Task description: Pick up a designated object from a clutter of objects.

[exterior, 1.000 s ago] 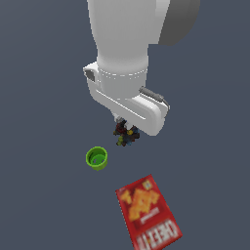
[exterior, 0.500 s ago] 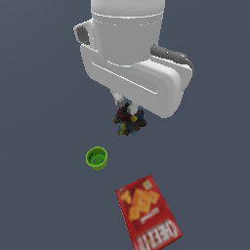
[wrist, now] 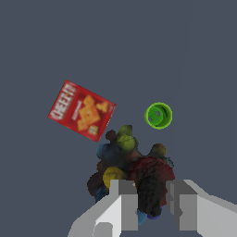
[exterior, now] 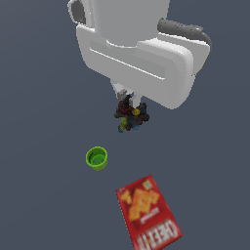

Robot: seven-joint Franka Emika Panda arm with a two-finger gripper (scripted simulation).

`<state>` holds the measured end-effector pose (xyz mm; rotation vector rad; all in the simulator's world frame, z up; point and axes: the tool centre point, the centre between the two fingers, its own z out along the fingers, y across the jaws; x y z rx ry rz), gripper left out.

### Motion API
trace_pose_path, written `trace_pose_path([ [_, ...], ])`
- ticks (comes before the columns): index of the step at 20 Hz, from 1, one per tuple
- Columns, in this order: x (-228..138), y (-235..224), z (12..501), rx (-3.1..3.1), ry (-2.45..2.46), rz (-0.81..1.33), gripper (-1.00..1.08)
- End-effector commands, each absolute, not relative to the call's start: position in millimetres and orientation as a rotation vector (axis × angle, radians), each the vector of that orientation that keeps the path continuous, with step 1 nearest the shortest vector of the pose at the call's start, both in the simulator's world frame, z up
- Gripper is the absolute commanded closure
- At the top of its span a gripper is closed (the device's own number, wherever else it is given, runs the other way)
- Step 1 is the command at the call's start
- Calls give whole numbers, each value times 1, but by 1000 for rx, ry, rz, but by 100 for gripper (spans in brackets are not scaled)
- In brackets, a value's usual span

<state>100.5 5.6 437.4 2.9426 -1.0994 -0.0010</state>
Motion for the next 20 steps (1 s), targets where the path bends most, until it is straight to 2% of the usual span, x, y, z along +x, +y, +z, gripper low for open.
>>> trace_pose_path([
  [1,101,6,440,2943,-1099,0,108],
  [10,102,4,442,2942,-1099,-2,108],
  [20,107,-7,469,2942,-1099,-2,108],
])
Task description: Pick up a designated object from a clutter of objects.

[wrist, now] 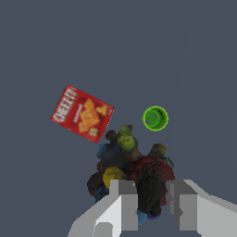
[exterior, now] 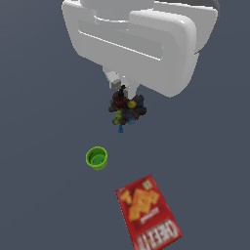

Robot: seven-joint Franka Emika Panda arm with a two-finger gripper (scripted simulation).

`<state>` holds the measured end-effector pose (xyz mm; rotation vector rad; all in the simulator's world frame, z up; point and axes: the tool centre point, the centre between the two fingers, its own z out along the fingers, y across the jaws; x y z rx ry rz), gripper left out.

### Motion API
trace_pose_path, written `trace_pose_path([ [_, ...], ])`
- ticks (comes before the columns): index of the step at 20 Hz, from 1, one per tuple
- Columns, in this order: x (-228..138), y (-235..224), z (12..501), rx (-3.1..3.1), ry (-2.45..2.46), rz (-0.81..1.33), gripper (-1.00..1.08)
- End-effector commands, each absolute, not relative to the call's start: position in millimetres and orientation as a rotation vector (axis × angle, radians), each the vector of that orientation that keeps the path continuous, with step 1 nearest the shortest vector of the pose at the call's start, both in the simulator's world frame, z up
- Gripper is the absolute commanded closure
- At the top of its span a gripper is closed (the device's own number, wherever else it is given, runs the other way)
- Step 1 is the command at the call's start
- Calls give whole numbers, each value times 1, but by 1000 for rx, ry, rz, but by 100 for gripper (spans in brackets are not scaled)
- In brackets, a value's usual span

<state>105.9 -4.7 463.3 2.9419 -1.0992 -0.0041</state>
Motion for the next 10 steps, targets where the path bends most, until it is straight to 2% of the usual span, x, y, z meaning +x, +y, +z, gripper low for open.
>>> trace_pose_path([
  [1,107,-8,471,2942,-1099,-2,108],
  [10,109,-11,479,2942,-1099,-2,108],
])
